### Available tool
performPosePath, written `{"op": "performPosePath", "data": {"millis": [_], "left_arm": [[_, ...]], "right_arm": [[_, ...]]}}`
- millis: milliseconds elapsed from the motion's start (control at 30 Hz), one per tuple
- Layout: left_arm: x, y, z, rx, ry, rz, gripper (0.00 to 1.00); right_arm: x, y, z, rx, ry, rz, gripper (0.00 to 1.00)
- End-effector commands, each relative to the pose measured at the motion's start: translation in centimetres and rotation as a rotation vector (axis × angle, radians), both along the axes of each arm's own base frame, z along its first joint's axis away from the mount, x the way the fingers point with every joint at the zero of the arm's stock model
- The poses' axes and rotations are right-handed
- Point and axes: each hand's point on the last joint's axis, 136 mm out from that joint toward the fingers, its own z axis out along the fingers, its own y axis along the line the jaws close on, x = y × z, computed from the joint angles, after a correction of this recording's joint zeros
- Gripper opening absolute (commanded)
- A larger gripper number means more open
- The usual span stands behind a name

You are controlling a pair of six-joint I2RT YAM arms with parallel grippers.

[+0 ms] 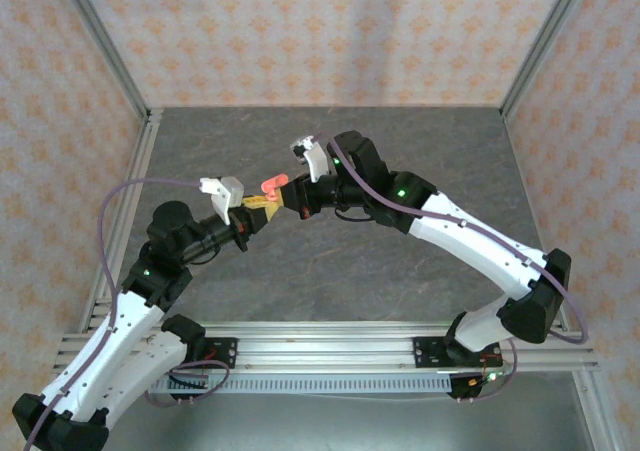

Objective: Insert wireless bluetooth earbuds into charging case

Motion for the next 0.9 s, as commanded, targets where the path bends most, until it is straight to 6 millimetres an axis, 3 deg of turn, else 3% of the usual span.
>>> {"op": "performPosePath", "data": {"millis": [0, 200, 333, 467, 767, 867], "left_arm": [[-0.5, 0.2, 1.8, -0.001, -0.062, 0.002, 0.0], [-0.3, 0.6, 0.9, 0.047, -0.053, 0.026, 0.0], [0.1, 0.8, -0.2, 0.086, -0.036, 0.041, 0.0], [0.3, 0.8, -1.0, 0.112, -0.02, 0.045, 0.0], [0.6, 0.9, -2.3, 0.14, 0.001, 0.052, 0.0], [0.6, 0.9, -2.6, 0.148, 0.01, 0.051, 0.0]], "right_arm": [[-0.1, -1.5, 1.8, 0.017, -0.035, -0.03, 0.01], [3.9, -5.6, 1.0, -0.103, -0.05, -0.265, 0.02], [7.2, -8.6, -1.5, -0.193, 0.007, -0.431, 0.04], [10.1, -10.7, -5.2, -0.272, 0.112, -0.559, 0.12], [14.0, -8.2, -16.4, -0.451, 0.292, -0.535, 0.09], [15.9, -8.3, -19.7, -0.484, 0.338, -0.55, 0.08]]}}
